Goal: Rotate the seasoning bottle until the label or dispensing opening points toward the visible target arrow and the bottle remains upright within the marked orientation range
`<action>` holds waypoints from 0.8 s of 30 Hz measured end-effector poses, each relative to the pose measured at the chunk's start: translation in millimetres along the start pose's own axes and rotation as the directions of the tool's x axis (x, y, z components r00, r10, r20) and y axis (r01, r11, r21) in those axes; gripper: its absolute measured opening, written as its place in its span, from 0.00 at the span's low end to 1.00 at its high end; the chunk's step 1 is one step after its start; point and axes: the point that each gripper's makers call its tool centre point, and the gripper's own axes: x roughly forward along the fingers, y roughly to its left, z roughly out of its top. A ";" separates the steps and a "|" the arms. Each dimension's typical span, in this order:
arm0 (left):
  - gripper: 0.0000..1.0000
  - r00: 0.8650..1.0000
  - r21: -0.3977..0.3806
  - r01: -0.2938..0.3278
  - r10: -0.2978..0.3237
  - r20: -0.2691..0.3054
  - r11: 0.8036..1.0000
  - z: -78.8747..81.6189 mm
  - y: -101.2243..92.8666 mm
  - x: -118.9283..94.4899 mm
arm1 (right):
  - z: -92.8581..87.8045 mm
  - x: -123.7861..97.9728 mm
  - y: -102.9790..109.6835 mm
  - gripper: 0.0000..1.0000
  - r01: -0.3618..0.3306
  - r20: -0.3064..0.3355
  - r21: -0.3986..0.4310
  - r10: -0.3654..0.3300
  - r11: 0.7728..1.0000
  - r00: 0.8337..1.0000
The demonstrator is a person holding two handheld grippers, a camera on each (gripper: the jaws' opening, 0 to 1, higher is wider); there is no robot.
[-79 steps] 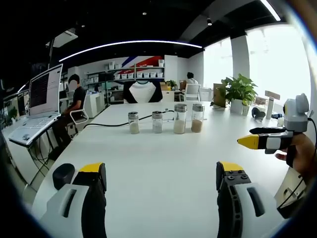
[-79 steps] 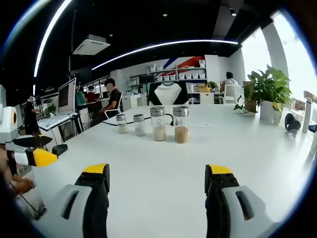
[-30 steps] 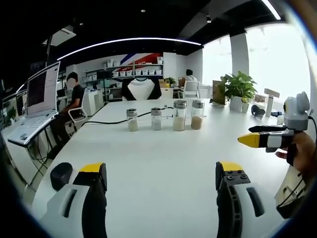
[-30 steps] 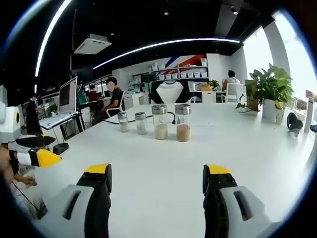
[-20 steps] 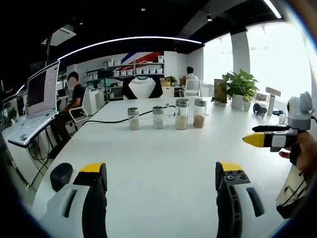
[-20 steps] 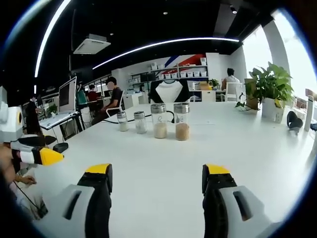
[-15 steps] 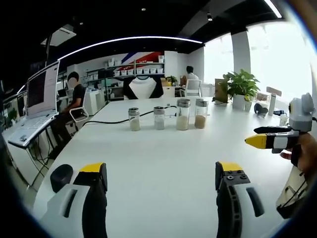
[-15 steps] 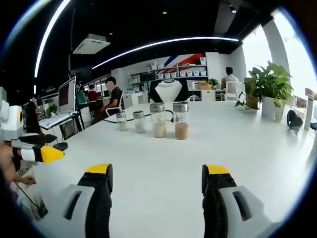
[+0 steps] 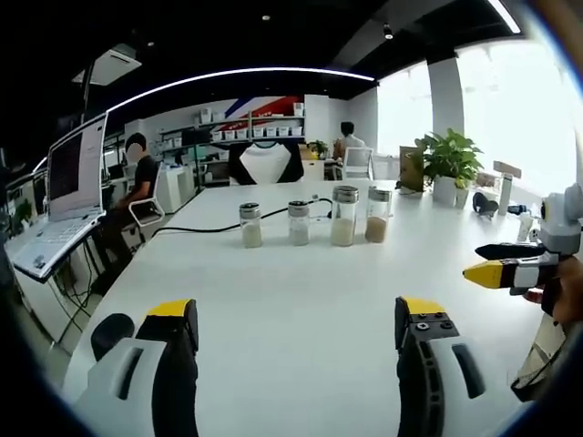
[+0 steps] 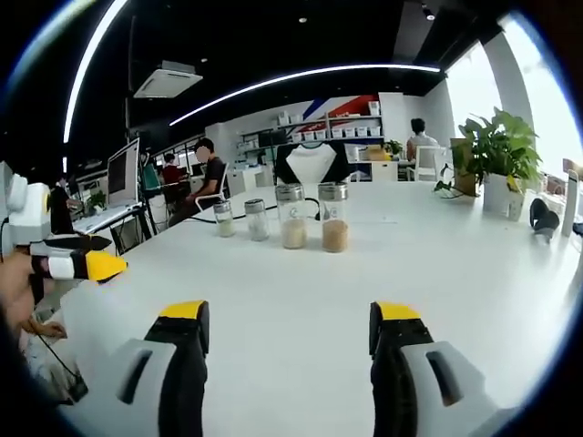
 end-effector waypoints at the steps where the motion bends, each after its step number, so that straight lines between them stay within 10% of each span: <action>1: 0.95 1.000 -0.001 0.001 -0.001 -0.001 1.000 0.4 0.7 2.6 | -0.2 0.3 -0.3 0.71 -0.001 0.000 0.002 0.001 1.000 1.000; 24: 0.90 1.000 0.004 0.002 -0.002 -0.011 1.000 15.0 11.3 47.7 | -4.4 10.4 -7.9 0.66 -0.019 -0.009 0.037 0.019 0.999 1.000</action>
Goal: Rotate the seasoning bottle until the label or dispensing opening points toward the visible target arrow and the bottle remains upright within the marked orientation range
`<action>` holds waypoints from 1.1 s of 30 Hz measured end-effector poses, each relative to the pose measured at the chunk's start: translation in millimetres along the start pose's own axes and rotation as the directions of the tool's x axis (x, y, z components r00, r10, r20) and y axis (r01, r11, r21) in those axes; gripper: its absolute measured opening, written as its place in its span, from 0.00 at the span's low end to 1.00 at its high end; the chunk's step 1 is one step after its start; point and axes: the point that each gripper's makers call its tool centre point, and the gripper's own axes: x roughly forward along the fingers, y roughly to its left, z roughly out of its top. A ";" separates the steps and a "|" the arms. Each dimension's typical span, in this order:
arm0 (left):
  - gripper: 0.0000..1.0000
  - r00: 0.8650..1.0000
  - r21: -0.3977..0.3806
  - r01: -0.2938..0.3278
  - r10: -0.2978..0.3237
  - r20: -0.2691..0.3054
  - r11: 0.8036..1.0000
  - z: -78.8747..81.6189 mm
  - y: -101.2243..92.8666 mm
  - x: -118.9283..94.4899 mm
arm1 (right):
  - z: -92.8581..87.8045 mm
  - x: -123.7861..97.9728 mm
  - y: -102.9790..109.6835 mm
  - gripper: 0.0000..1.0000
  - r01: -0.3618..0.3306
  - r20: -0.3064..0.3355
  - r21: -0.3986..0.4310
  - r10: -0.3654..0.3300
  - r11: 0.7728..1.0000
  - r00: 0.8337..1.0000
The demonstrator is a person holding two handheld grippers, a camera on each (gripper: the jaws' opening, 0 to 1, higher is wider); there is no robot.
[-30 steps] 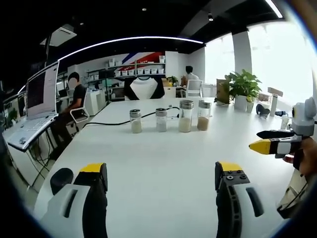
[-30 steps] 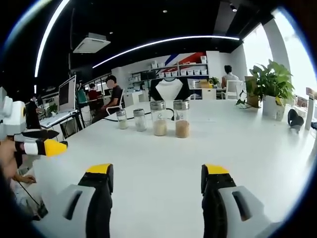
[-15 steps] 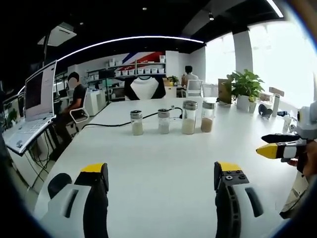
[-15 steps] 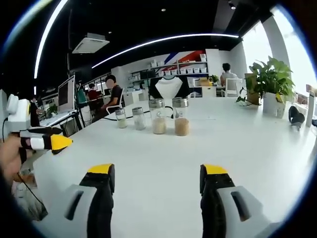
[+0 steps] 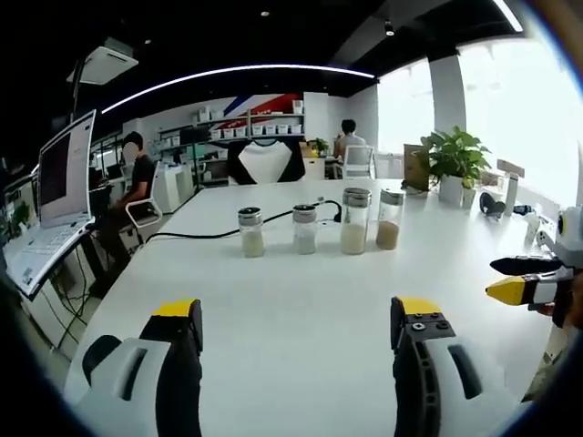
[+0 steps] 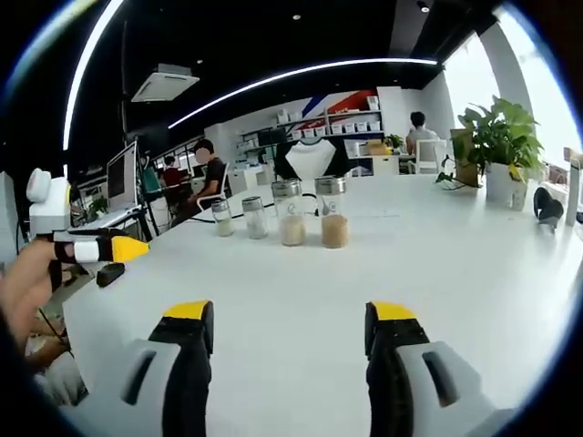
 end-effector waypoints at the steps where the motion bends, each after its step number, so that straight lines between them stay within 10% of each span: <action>1: 0.90 1.000 -0.002 0.001 -0.001 0.000 1.000 1.0 0.3 2.0 | -0.2 0.1 -0.1 0.66 -0.001 -0.001 0.000 0.001 1.000 1.000; 18: 0.87 1.000 -0.012 0.021 -0.021 0.007 1.000 0.0 -1.1 20.7 | -0.6 5.9 -4.6 0.63 -0.014 0.000 0.021 0.014 1.000 1.000; 33: 0.76 1.000 -0.074 0.011 -0.010 0.015 0.997 9.5 26.2 83.2 | -4.0 12.3 -21.3 0.62 -0.003 -0.003 0.053 0.003 0.999 1.000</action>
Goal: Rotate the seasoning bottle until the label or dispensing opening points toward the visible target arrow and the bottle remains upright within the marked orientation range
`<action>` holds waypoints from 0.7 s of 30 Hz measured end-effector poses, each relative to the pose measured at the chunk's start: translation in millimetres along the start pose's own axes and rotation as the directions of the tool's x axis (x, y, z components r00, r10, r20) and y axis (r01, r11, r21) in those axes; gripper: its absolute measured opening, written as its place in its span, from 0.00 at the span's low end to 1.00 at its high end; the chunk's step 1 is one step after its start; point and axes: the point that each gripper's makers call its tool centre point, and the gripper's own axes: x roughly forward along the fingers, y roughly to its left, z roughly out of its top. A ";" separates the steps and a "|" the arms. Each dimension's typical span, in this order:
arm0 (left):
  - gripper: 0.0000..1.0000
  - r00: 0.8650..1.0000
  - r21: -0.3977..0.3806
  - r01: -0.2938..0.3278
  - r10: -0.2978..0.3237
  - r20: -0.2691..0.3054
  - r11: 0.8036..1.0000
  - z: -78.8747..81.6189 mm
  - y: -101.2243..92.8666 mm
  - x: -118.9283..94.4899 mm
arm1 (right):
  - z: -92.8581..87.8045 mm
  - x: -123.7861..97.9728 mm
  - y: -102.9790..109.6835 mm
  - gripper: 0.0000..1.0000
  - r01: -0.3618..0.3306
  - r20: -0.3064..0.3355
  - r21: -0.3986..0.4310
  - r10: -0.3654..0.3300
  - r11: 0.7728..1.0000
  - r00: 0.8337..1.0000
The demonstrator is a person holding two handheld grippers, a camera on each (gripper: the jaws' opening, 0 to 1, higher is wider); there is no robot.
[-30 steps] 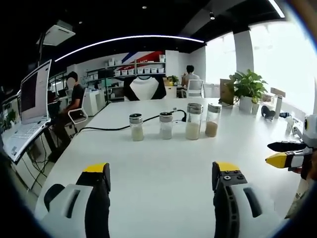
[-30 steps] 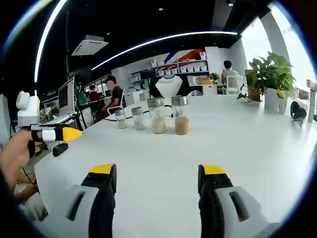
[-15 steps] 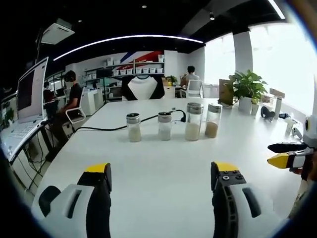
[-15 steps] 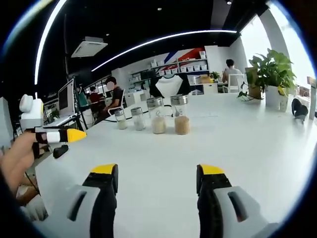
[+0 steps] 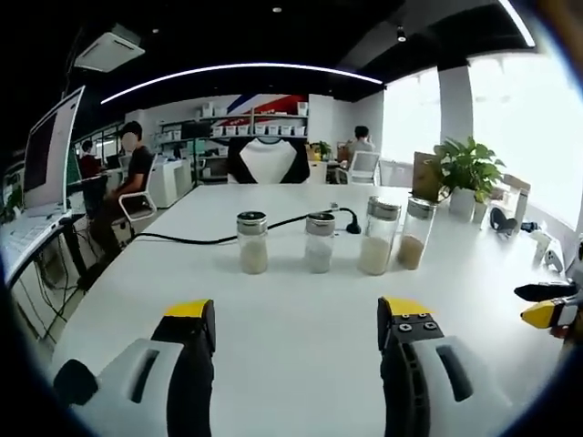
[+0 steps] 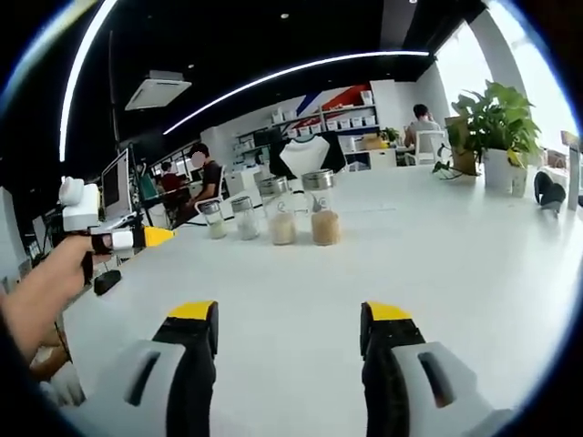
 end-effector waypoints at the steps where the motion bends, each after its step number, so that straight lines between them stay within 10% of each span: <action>1: 0.75 1.000 -0.004 -0.003 0.003 -0.004 1.000 0.3 2.2 4.3 | 0.1 0.6 -0.7 0.62 0.000 0.000 0.001 0.000 1.000 1.000; 21: 0.60 0.998 -0.016 -0.034 0.034 0.053 0.999 20.5 29.6 83.0 | -4.8 21.7 -13.6 0.60 -0.005 -0.022 0.028 0.006 1.000 1.000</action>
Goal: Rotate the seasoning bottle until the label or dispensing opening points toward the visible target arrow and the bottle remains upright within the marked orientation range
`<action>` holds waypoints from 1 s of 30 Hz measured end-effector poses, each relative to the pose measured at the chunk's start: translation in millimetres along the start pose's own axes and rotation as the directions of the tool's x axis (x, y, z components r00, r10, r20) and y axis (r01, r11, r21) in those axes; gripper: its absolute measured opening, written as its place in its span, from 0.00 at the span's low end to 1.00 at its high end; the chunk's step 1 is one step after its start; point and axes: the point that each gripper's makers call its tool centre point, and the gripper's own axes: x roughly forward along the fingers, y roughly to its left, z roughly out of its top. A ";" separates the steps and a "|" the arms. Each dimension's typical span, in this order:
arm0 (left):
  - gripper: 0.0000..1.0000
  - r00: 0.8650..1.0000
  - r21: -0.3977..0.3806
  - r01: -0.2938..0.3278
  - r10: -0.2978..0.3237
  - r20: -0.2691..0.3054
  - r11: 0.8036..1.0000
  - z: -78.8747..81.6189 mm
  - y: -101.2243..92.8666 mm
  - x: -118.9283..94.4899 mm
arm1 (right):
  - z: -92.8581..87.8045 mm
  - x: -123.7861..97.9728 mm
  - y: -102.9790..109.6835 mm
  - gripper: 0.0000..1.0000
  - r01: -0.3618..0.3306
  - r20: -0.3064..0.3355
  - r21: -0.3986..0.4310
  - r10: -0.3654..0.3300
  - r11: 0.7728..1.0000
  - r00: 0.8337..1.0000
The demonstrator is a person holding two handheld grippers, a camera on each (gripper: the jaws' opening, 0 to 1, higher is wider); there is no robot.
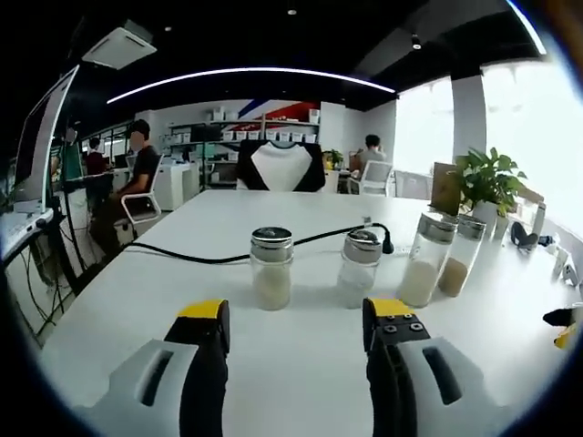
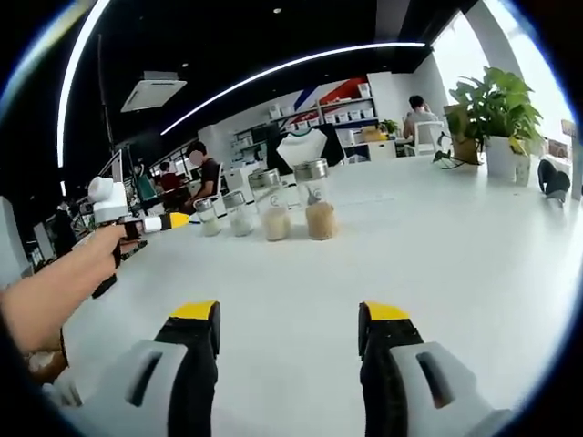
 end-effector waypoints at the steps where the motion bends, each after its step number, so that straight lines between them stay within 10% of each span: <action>1: 0.58 1.000 0.008 -0.004 0.003 0.015 1.000 5.1 2.0 6.9 | 0.0 0.5 -1.6 0.60 0.002 0.001 0.001 -0.002 1.000 1.000; 16: 0.49 0.999 0.044 -0.043 0.042 0.022 0.998 25.2 18.5 75.1 | -7.7 7.4 -21.9 0.60 0.023 -0.021 0.037 -0.022 0.999 1.000; 30: 0.36 0.999 0.080 -0.038 0.038 -0.001 0.996 25.1 15.9 88.4 | -10.2 6.1 -31.4 0.60 0.038 -0.031 0.042 -0.036 0.998 0.999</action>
